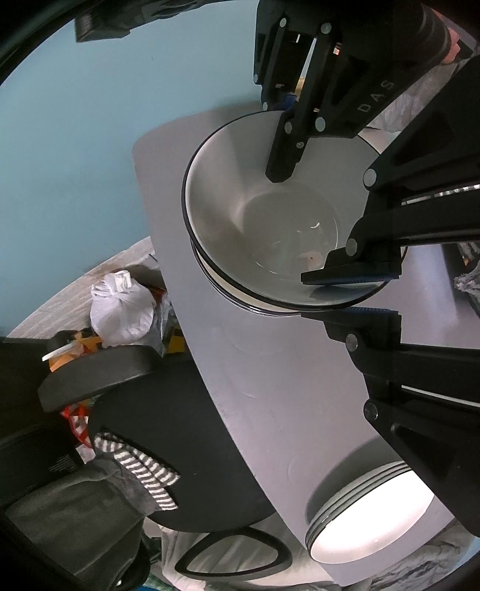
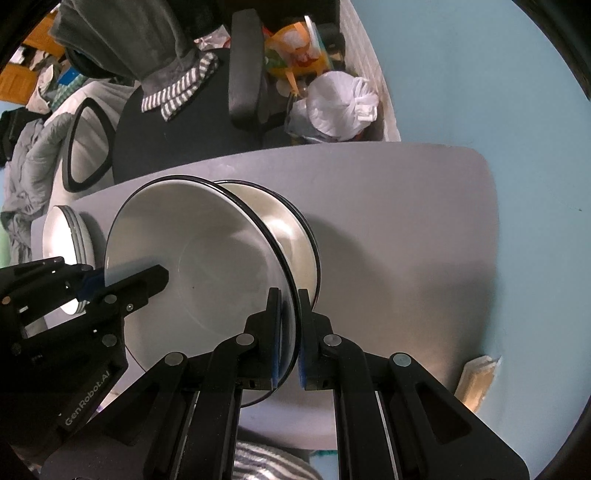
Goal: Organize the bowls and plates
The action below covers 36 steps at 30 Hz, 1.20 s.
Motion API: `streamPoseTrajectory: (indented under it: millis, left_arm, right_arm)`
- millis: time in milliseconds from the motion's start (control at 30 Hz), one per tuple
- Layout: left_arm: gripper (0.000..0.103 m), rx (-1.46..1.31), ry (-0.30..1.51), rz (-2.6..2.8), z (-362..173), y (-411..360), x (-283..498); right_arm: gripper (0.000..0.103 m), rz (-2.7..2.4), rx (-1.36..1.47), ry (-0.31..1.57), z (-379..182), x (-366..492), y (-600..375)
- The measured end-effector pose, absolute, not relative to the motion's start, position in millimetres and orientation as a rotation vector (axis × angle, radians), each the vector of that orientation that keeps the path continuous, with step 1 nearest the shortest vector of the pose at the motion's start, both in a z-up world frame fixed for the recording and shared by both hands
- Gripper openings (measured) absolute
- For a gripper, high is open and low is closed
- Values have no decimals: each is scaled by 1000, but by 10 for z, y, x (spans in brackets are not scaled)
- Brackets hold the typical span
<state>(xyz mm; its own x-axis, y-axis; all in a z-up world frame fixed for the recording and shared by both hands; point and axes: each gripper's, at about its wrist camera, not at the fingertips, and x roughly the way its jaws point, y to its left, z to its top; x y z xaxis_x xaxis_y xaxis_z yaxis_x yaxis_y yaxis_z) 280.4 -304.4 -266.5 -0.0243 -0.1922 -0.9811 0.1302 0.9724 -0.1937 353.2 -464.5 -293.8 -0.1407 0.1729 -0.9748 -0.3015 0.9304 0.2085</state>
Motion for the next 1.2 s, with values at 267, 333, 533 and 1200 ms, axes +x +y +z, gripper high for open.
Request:
streamPoseTrajectory:
  millis: [267,333,533,1200]
  left_arm:
    - [9,-27,1582,-254,-2705,-3035,2851]
    - [9,-16,1589,-253,-2737,-3053,2853]
    - [12,12,1590,-248,-2772,-3094,2844]
    - [24,-85,1562,-179,-2699,-2943,2858]
  right_arm:
    - [7,429,-77,1687,-3003,3566,-4621]
    - [7,430,-94,1688,-3013,3566,-4603]
    - [8,421,-103,1694,-3026,3580,-4622]
    - [41,423,-122,1666,-2872,3555,-4528]
